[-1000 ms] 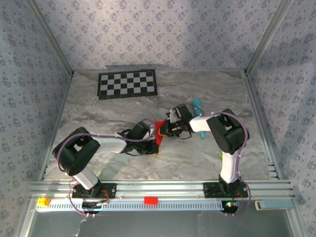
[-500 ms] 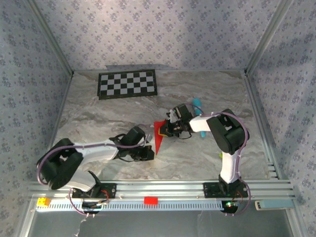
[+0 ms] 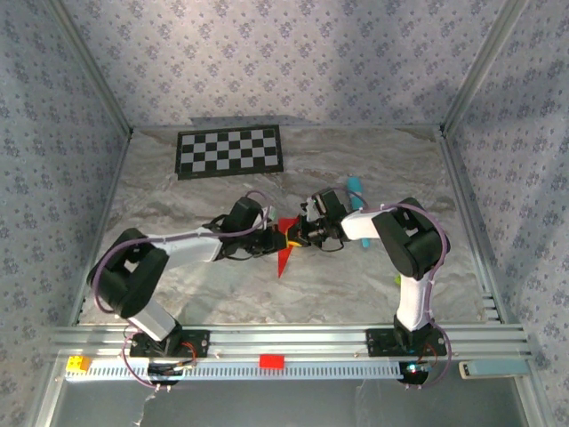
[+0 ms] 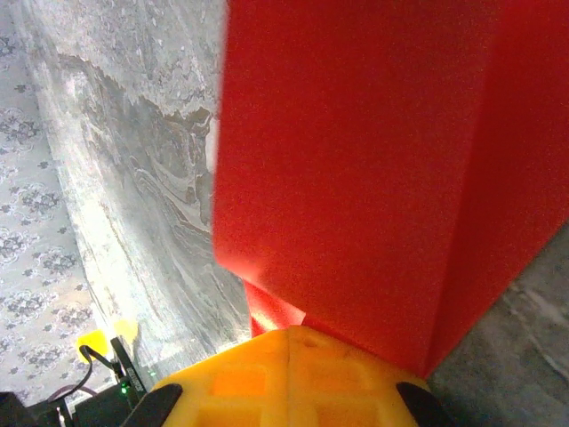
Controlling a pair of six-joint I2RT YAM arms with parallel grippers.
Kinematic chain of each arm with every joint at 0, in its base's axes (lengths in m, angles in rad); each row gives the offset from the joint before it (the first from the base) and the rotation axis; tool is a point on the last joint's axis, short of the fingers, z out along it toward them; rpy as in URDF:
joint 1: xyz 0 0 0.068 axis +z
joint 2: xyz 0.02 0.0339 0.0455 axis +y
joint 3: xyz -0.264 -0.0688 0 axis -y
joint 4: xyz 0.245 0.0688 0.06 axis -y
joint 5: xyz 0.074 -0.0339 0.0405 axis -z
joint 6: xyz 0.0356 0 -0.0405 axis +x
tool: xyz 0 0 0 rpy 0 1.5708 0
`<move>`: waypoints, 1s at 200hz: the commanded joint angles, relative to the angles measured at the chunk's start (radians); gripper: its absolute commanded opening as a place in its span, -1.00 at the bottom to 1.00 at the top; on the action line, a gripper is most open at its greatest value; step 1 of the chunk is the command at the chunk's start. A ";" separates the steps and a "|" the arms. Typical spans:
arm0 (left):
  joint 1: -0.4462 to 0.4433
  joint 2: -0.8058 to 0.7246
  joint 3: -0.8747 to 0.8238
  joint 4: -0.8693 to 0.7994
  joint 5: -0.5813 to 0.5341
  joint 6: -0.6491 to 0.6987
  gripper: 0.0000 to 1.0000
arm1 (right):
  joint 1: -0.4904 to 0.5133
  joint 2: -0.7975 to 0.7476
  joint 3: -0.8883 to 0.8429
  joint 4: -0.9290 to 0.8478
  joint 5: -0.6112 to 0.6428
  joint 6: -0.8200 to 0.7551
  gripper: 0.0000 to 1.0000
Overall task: Fold a paper plane with a square sheet of paper (pick it up from the middle)
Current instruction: Fold the wing for the fifth time at the center of the table.
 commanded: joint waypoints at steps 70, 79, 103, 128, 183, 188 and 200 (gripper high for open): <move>-0.002 0.141 0.059 0.025 0.008 0.006 -1.00 | 0.007 0.039 -0.035 -0.092 0.100 0.015 -0.96; -0.002 0.148 0.062 0.037 0.006 0.004 -1.00 | 0.008 0.040 -0.034 -0.092 0.099 0.015 -0.96; -0.004 0.155 0.070 0.029 -0.019 0.012 -0.96 | 0.008 0.038 -0.037 -0.091 0.098 0.014 -0.96; -0.008 0.182 0.090 -0.040 -0.044 0.045 -0.97 | 0.008 0.037 -0.038 -0.091 0.097 0.015 -0.96; -0.046 0.218 0.070 -0.172 -0.111 0.083 -1.00 | -0.004 0.006 -0.029 -0.106 0.093 0.000 -0.93; -0.049 0.218 0.059 -0.174 -0.112 0.084 -1.00 | -0.008 0.000 -0.026 -0.112 0.093 -0.006 -0.93; -0.053 0.213 0.026 -0.156 -0.105 0.085 -1.00 | -0.018 -0.023 -0.016 -0.137 0.097 -0.028 -0.91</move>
